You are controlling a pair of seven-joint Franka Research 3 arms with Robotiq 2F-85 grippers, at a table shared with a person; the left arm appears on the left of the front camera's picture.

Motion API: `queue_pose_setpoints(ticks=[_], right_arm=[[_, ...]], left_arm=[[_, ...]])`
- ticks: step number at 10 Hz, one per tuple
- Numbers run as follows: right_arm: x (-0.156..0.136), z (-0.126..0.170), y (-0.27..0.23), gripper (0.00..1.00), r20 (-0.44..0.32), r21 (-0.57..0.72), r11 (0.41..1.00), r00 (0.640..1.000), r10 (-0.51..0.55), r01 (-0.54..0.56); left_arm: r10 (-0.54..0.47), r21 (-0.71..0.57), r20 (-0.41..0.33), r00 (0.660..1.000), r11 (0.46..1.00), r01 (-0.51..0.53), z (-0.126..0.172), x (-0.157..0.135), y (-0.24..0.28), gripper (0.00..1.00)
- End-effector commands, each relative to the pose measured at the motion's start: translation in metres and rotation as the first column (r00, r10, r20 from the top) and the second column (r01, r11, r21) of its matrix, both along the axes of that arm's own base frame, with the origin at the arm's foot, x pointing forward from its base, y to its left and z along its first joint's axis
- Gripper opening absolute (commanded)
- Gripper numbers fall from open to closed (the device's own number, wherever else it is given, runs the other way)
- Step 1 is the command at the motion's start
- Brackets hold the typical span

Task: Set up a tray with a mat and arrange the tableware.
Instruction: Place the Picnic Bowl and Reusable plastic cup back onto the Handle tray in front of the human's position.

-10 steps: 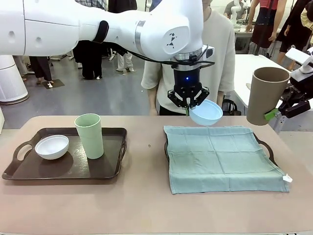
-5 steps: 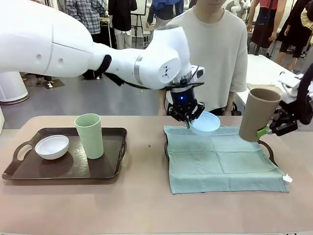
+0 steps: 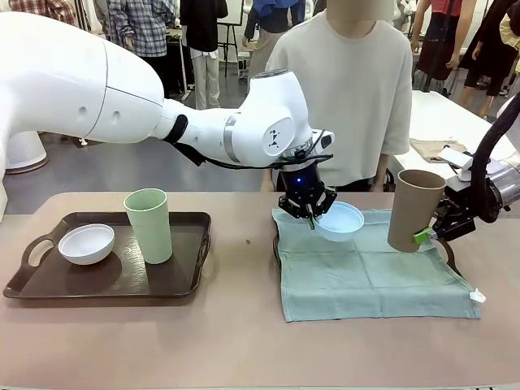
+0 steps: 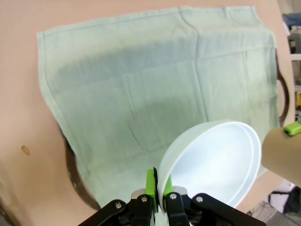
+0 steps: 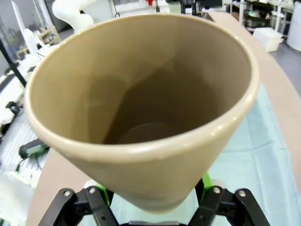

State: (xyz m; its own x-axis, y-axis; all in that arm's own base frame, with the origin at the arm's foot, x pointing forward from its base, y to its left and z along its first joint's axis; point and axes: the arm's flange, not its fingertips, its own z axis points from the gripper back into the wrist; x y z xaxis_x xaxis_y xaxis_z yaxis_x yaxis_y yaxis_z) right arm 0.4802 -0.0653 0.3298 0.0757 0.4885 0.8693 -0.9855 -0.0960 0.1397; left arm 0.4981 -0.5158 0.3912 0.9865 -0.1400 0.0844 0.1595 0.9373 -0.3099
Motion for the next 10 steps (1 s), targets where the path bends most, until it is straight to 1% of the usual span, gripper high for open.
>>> queue_pose_setpoints(ticks=[1, 2, 4, 6, 7, 10], right_arm=[[-0.005, 0.004, 0.0, 0.8, -0.003, 0.019, 1.0, 1.0, 0.008, -0.008], [0.0, 0.0, 0.0, 0.81, 0.0, 0.0, 1.0, 1.0, 0.0, 0.0], [0.008, -0.016, -0.003, 0.81, -0.02, 0.031, 0.999, 1.0, 0.02, -0.019], [0.012, -0.029, -0.002, 0.81, -0.019, 0.027, 0.999, 0.999, 0.032, -0.032], [0.012, -0.033, -0.001, 0.81, -0.009, 0.019, 0.999, 1.0, 0.03, -0.03], [0.02, -0.043, 0.0, 0.81, 0.063, -0.002, 1.0, 0.998, 0.03, -0.03]], left_arm=[[0.005, -0.012, 0.015, 1.0, 1.0, -0.005, 0.003, 0.002, 0.0, 0.07], [0.0, 0.0, 0.0, 1.0, 1.0, 0.0, 0.0, 0.0, 0.0, 0.07], [-0.028, 0.027, -0.009, 1.0, 0.999, 0.029, -0.009, 0.0, -0.004, 0.07], [-0.038, 0.036, -0.025, 0.999, 0.999, 0.039, -0.021, 0.004, -0.007, 0.07], [-0.04, 0.039, -0.035, 0.999, 0.998, 0.041, -0.025, 0.004, -0.008, 0.07], [-0.043, 0.062, -0.062, 0.997, 0.997, 0.047, -0.038, 0.01, -0.011, 0.07]])
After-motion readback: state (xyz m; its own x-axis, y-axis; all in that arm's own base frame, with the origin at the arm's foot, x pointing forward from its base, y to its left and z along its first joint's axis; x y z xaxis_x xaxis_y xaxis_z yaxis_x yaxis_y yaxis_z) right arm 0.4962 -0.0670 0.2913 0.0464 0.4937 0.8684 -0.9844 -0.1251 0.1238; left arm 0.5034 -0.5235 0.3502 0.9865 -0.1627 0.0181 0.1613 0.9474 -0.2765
